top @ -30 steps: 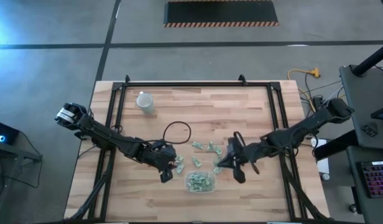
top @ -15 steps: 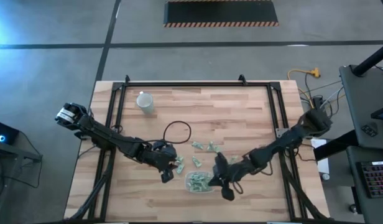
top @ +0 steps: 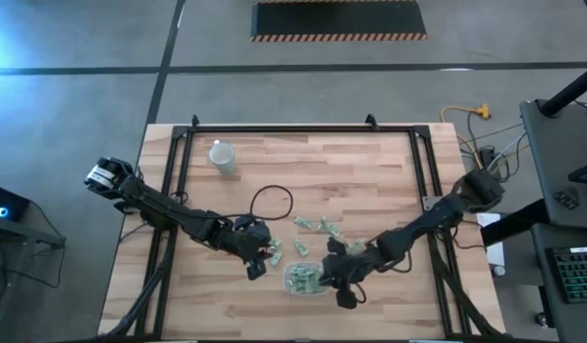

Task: Pick and place Stevia / Truvia into bins
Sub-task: Put the stevia packet into the transparent container

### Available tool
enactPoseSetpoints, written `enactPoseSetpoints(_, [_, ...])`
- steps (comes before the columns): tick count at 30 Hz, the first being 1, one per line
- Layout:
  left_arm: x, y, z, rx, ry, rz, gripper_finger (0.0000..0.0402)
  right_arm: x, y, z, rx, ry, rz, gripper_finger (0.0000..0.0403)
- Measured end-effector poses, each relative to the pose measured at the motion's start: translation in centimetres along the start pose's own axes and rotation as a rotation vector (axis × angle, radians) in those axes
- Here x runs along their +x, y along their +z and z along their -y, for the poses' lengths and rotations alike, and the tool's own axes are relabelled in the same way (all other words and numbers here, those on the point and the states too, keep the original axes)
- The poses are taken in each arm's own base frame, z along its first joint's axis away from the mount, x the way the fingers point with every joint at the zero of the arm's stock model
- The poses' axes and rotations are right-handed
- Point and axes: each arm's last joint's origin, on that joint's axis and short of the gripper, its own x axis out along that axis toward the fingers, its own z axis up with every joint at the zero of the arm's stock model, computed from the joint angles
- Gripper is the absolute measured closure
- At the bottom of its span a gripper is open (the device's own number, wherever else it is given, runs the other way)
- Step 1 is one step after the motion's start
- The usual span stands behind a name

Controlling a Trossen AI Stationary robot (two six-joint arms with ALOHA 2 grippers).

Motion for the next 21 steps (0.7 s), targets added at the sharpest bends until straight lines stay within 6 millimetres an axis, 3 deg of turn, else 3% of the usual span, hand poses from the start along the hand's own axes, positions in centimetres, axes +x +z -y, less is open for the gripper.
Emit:
enactPoseSetpoints(9, [0.4, -0.6, -0.4, 0.002, 0.007, -0.007, 0.0274, -1.2, 0.2, 0.1, 0.032, -0.040, -0.018, 0.0282])
enactPoseSetpoints(17, [1.2, -2.2, -1.9, -0.090, 0.087, -0.011, 0.0274, -5.1, 0.2, 1.2, 0.085, -0.276, -0.063, 0.0287])
enactPoseSetpoints(21, [1.8, -2.9, -2.4, -0.001, 0.060, 0.029, 0.0274, -6.8, 0.2, 1.5, 0.075, -0.325, -0.075, 0.0298])
